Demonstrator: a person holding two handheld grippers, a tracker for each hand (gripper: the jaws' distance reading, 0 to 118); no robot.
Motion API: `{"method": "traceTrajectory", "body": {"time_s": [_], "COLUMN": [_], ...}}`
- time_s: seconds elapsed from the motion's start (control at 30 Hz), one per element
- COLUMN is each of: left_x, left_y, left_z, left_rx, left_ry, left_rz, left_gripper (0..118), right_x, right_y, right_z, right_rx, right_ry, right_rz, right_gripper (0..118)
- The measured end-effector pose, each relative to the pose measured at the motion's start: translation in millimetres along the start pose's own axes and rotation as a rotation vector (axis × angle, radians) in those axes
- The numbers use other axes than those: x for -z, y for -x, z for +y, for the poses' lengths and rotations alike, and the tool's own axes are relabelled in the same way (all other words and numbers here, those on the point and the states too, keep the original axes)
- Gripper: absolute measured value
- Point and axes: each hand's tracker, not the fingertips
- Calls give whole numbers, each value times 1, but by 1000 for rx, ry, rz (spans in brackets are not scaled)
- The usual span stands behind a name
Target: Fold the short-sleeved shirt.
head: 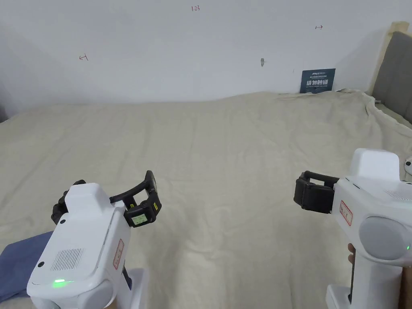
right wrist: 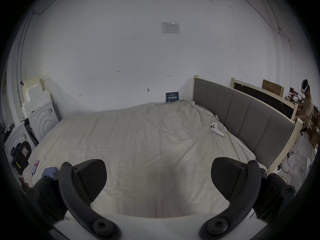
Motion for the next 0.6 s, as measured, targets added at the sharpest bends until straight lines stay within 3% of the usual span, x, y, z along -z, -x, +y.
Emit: {"method": "traceTrajectory", "body": {"time_s": [0.13,0.27,0.37,0.47,0.6], "left_x": [0,1,1,1,1], "left_y": [0,-1,-2,-3,-5], "left_z": [1,1,1,1,-1], "left_rx": [-1,4,6,9,16], "left_ry": [-4,-8,-6,-12,-25], "left_rz": [0,-1,-4,-5,-3], "left_gripper": [118,118,118,118,118], "right_x": [-4,-13,-15,-13,-10], "right_y": [2,2,3,3,3], "right_z": [-1,-12,-21,-24,-28], "right_rx": [-13,-56,-46,-99,-93], "right_ry": [-48,-242,-420,-433,-454], "right_rz": [-14,32,20,27,28], "right_gripper": [118,118,118,118,118]}}
